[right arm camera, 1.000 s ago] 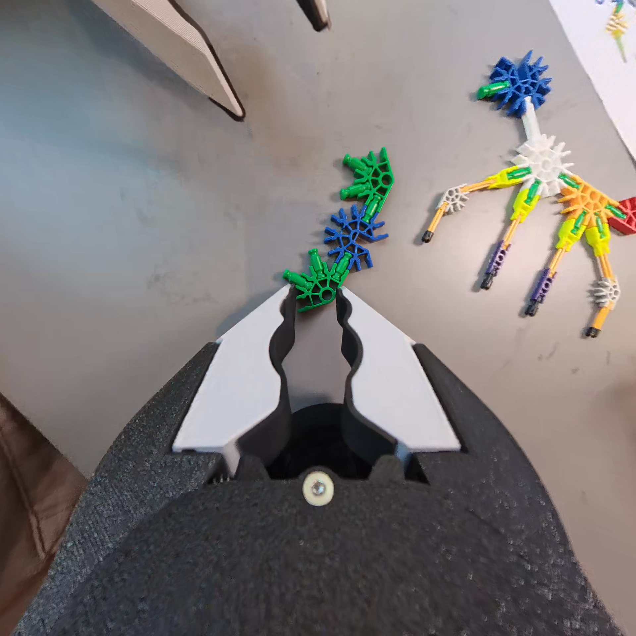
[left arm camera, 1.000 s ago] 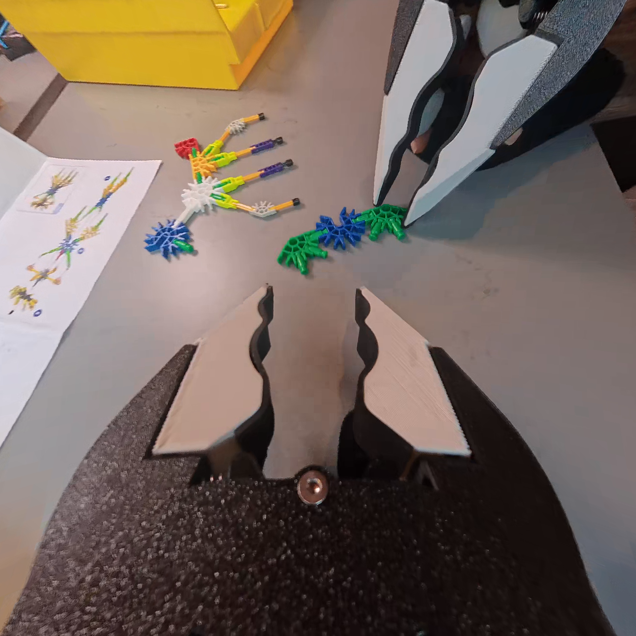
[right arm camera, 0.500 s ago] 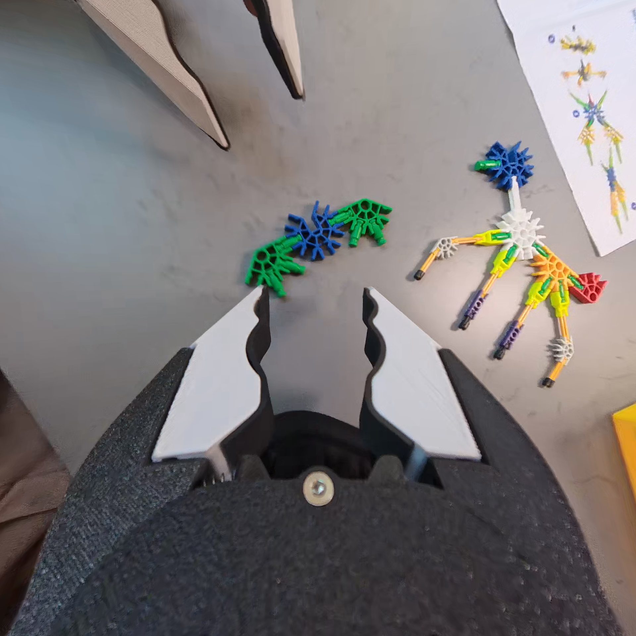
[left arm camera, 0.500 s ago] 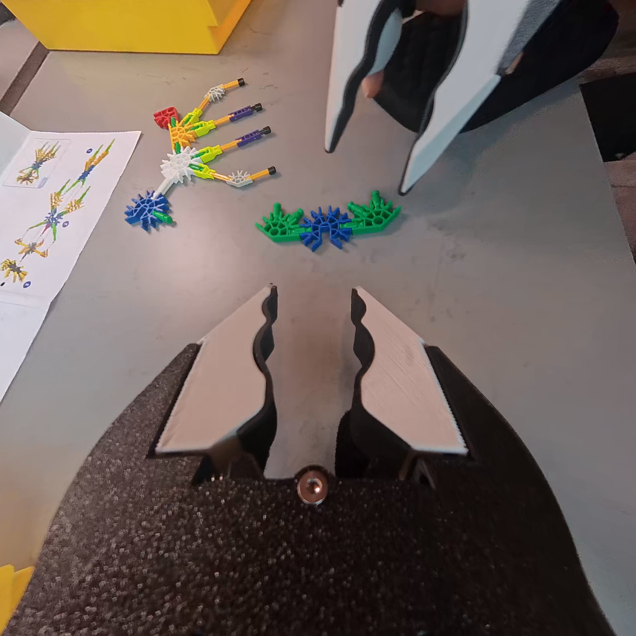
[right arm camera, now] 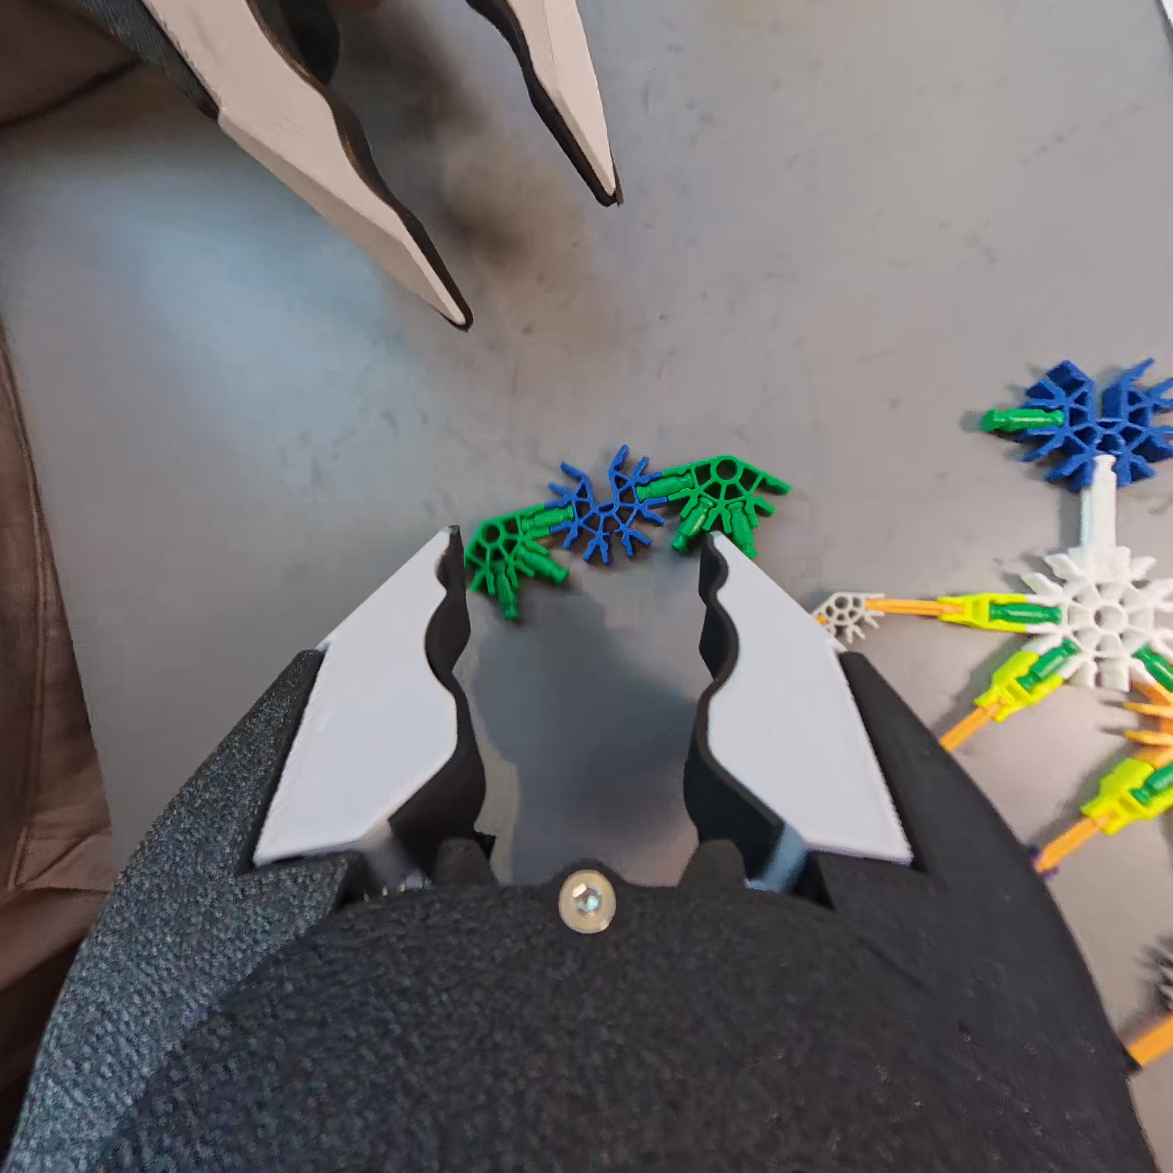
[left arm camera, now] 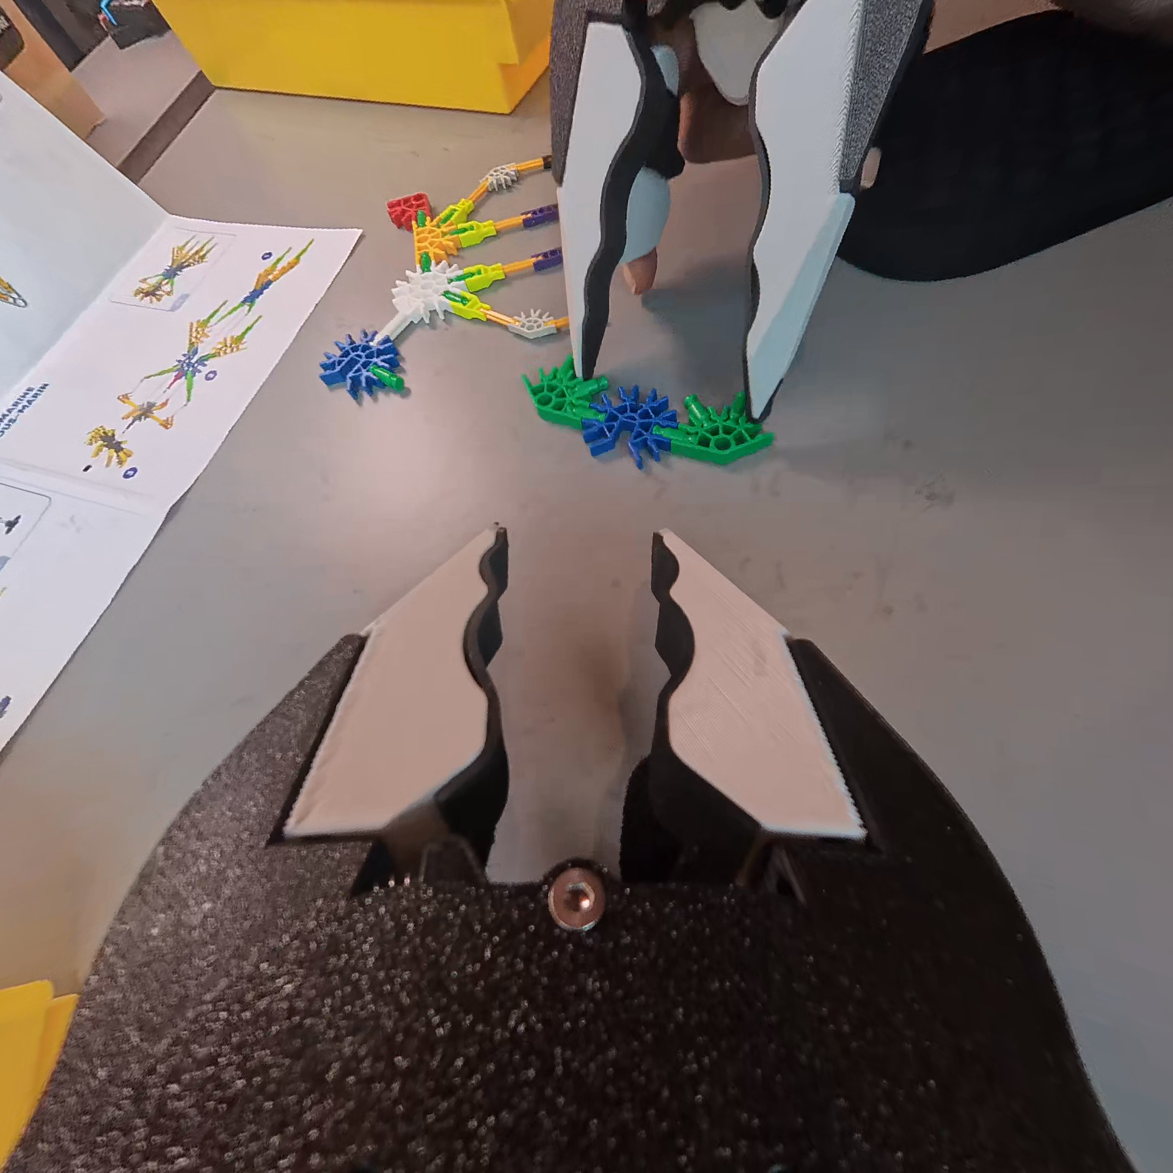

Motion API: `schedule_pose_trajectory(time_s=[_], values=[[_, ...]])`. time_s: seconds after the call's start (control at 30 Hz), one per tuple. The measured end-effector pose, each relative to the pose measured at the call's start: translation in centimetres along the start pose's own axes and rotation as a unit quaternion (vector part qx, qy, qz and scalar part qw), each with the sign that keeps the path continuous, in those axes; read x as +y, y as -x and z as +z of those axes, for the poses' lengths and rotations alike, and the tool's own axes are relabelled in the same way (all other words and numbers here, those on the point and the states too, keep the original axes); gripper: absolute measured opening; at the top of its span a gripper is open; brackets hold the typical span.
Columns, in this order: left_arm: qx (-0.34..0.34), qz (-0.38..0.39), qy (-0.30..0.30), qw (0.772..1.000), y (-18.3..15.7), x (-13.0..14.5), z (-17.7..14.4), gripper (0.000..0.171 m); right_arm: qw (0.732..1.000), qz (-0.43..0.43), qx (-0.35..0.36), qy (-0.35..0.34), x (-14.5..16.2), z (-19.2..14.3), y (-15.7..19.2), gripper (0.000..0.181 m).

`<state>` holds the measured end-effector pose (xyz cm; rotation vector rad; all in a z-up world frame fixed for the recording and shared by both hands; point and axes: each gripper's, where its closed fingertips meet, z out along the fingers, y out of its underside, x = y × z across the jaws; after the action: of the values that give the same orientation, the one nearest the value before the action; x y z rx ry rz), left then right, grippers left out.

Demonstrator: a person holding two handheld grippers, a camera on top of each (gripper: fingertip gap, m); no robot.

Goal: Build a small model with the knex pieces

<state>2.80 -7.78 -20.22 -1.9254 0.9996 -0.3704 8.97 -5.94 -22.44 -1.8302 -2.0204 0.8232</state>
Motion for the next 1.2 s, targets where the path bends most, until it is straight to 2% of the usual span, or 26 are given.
schedule_pose_trajectory(time_s=[0.1,0.17,0.27,0.33,0.37,0.43,0.57,0.67,0.8,0.87,0.97,1.07,1.17,1.2], values=[[-0.008,-0.008,-0.009,1.0,0.5,-0.1,-0.1,0.048,1.0,0.002,-0.018,-0.014,-1.8,1.0,-0.1,0.076],[-0.012,-0.013,-0.02,1.0,0.9,-0.3,-0.4,0.048,1.0,-0.015,-0.013,-0.007,-2.7,1.9,-0.3,0.07],[-0.011,-0.021,-0.021,0.999,1.5,0.0,-0.8,0.048,0.995,-0.092,0.028,0.02,-3.3,2.9,-0.6,0.047],[0.003,-0.028,-0.011,1.0,1.3,0.5,-0.8,0.048,0.99,-0.137,0.015,0.01,-4.0,3.3,0.6,0.022],[0.011,-0.029,-0.006,0.999,1.2,0.8,-0.7,0.049,0.988,-0.151,0.016,-0.003,-4.6,3.6,1.0,0.022],[0.035,-0.027,0.007,0.999,0.4,1.3,-0.5,0.051,0.983,-0.18,0.023,-0.008,-5.0,4.3,1.6,0.022],[0.073,-0.011,0.049,0.996,-1.5,2.5,0.1,0.052,0.975,-0.21,0.024,-0.073,-6.8,4.3,2.2,0.025],[0.069,-0.015,0.06,0.996,-1.7,2.7,0.3,0.042,0.975,-0.198,0.022,-0.1,-7.2,1.9,1.2,0.044],[0.083,-0.022,0.067,0.994,-2.1,2.7,0.3,0.032,0.968,-0.138,0.098,-0.185,-8.1,-3.3,-3.6,0.047],[0.083,-0.02,0.071,0.994,-2.1,2.7,0.2,0.029,0.967,-0.106,0.152,-0.177,-6.3,-4.7,-7.0,0.049],[0.083,-0.021,0.076,0.993,-1.8,3.0,-0.1,0.024,0.964,-0.062,0.225,-0.125,-2.6,-5.3,-11.7,0.05],[0.078,-0.033,0.087,0.993,-0.8,3.7,-0.9,0.024,0.967,0.009,0.22,-0.125,-1.6,-5.0,-13.3,0.051],[0.061,-0.039,0.09,0.993,0.6,4.4,-1.8,0.024,0.965,0.032,0.242,-0.095,-0.4,-4.7,-14.5,0.062],[0.052,-0.042,0.082,0.994,1.1,4.3,-1.9,0.028,0.964,0.042,0.246,-0.09,-0.1,-4.6,-14.7,0.072]])
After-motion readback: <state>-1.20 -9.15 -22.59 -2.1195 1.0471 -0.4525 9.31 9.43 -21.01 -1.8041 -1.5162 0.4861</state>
